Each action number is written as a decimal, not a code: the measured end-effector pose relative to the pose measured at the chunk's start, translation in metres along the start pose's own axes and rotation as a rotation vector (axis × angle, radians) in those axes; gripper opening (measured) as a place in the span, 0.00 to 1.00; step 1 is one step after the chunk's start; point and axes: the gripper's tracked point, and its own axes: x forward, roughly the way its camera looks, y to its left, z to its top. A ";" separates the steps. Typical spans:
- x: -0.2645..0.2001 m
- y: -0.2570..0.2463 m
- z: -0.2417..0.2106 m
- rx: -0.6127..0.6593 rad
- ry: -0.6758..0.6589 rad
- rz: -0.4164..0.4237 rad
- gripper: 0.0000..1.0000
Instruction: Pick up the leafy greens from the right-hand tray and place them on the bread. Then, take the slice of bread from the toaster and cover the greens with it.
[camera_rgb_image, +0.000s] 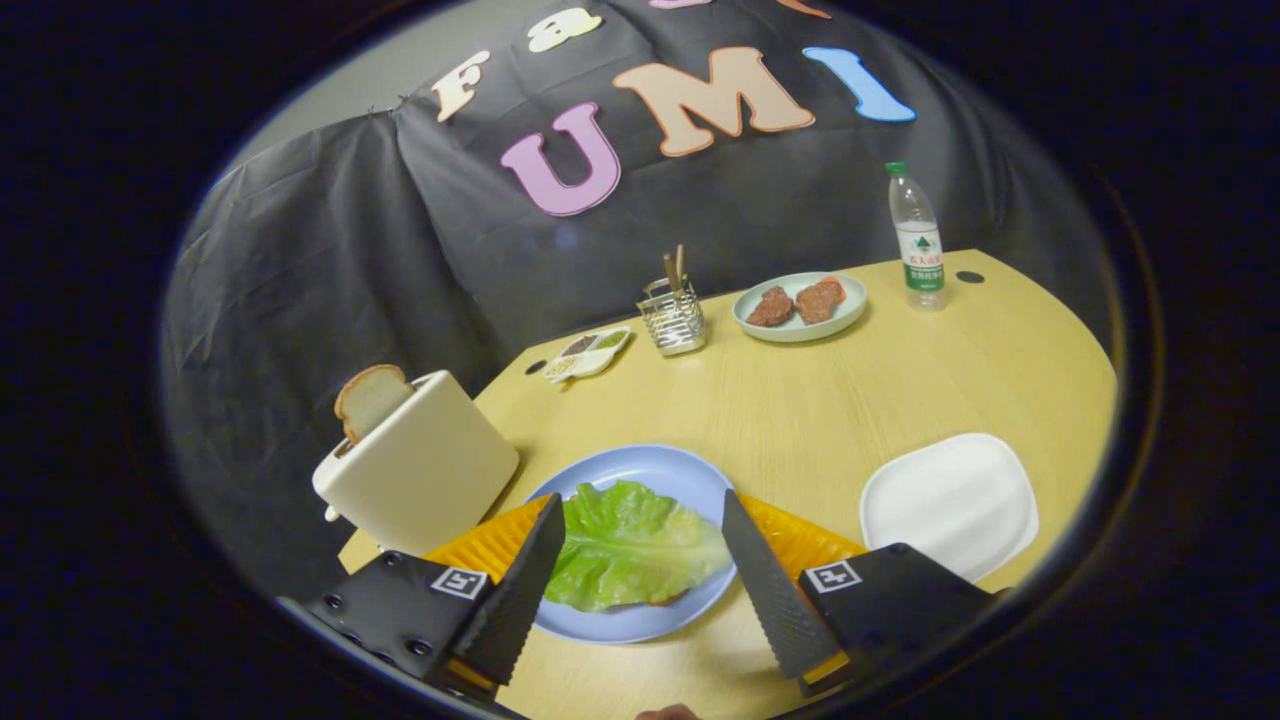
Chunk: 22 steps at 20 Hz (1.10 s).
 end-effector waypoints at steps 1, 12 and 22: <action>-0.001 0.003 0.002 -0.002 -0.006 0.003 0.99; -0.014 0.116 0.017 -0.054 -0.055 0.179 0.99; -0.009 0.210 0.052 -0.067 -0.056 0.310 0.99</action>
